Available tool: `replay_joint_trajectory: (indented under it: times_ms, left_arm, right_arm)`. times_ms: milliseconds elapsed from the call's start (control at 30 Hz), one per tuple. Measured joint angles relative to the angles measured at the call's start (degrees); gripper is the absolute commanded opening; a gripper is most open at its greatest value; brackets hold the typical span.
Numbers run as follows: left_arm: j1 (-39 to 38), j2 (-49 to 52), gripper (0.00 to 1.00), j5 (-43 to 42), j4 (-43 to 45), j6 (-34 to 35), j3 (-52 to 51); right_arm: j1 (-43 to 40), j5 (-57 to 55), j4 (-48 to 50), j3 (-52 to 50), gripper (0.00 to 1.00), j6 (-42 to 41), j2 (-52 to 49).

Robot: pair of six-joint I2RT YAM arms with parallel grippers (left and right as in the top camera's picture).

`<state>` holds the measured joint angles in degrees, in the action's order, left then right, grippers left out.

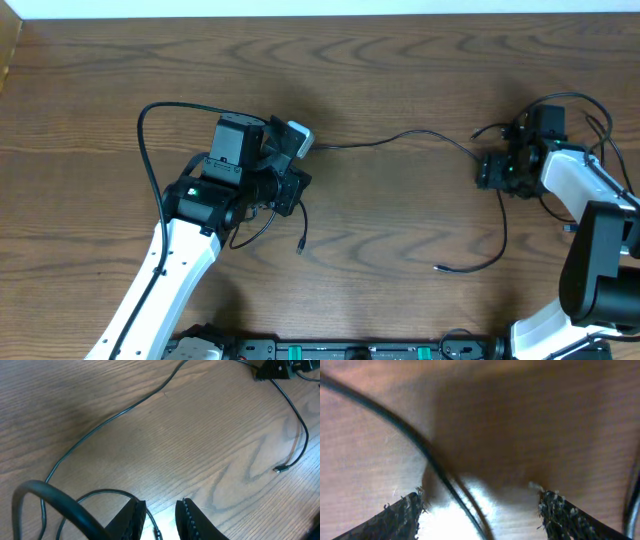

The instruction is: Untangle cables

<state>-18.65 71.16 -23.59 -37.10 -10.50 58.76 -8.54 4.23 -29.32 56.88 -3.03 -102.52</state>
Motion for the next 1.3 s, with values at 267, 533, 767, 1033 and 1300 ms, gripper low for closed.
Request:
replay_joint_trajectory:
  times_ms: [267,533,767,1033,1300]
  left_arm:
    - [0.0,0.0,0.26,0.0,0.0,0.0,0.0]
    - [0.0,0.0,0.26,0.0,0.0,0.0,0.0]
    - [0.0,0.0,0.26,0.0,0.0,0.0,0.0]
    - [0.0,0.0,0.26,0.0,0.0,0.2,0.0]
    - [0.0,0.0,0.26,0.0,0.0,0.2,0.0]
  right_arm:
    - [-4.3,0.3,9.2,-1.2,0.66,-0.3,-1.3]
    - [-12.5,1.4,17.9,2.0,0.62,-0.1,-6.9]
    - [-23.5,2.2,19.0,2.4,0.63,2.7,-7.6]
    - [-31.6,10.2,22.2,2.3,0.62,3.5,-8.4]
    - [-34.3,11.9,25.4,1.9,0.57,3.5,-8.9]
